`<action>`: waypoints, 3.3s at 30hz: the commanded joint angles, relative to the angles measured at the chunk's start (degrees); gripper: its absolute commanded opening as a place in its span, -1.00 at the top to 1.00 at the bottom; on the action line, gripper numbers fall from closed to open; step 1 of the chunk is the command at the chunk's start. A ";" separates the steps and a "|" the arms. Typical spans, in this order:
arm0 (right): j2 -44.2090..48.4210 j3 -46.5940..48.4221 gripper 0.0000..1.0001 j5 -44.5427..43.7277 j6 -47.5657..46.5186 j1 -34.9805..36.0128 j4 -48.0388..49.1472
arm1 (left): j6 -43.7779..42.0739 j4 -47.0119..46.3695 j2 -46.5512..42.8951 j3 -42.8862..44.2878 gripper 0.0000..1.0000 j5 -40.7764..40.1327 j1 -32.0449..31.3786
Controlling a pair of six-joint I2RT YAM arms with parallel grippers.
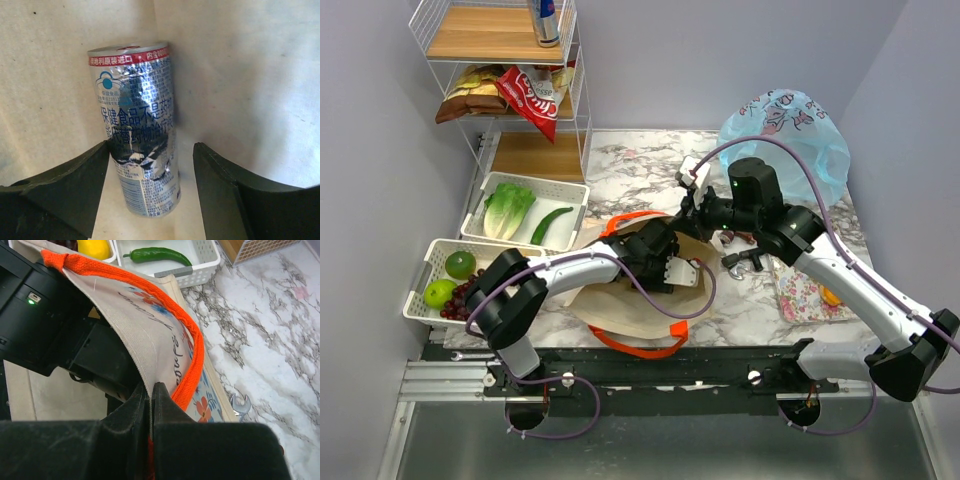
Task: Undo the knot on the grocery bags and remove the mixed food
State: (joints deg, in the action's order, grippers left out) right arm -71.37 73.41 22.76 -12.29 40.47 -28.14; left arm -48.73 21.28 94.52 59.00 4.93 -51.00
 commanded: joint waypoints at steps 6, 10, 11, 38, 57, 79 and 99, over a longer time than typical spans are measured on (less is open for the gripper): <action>1.59 -1.99 0.99 0.63 -1.65 0.46 3.53 | 4.67 6.47 4.68 3.28 0.31 4.79 0.54; 1.07 -2.49 0.88 -1.28 0.08 0.49 5.14 | 7.05 7.27 -2.19 0.89 0.75 9.57 1.37; 0.97 -2.69 0.86 -1.96 1.10 0.47 6.03 | 7.77 7.60 -4.72 0.37 0.83 11.34 1.83; 0.66 13.79 -0.62 5.55 18.62 0.15 13.05 | 41.78 -12.62 -33.08 8.19 1.00 34.02 22.49; -3.64 14.11 -0.61 -0.06 23.90 0.17 12.41 | 52.42 -23.51 -33.26 12.84 1.00 36.65 22.37; -0.27 15.03 -1.00 -5.29 31.27 0.13 13.73 | 59.19 -27.34 -33.37 13.84 1.00 36.62 22.53; -3.25 17.29 0.99 0.33 26.36 0.09 17.76 | 48.99 -1.60 -27.16 26.32 -0.07 34.37 22.00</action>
State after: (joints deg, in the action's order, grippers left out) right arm -73.76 88.97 20.01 15.75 40.25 -10.39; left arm 4.01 13.43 66.35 80.97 41.08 -28.47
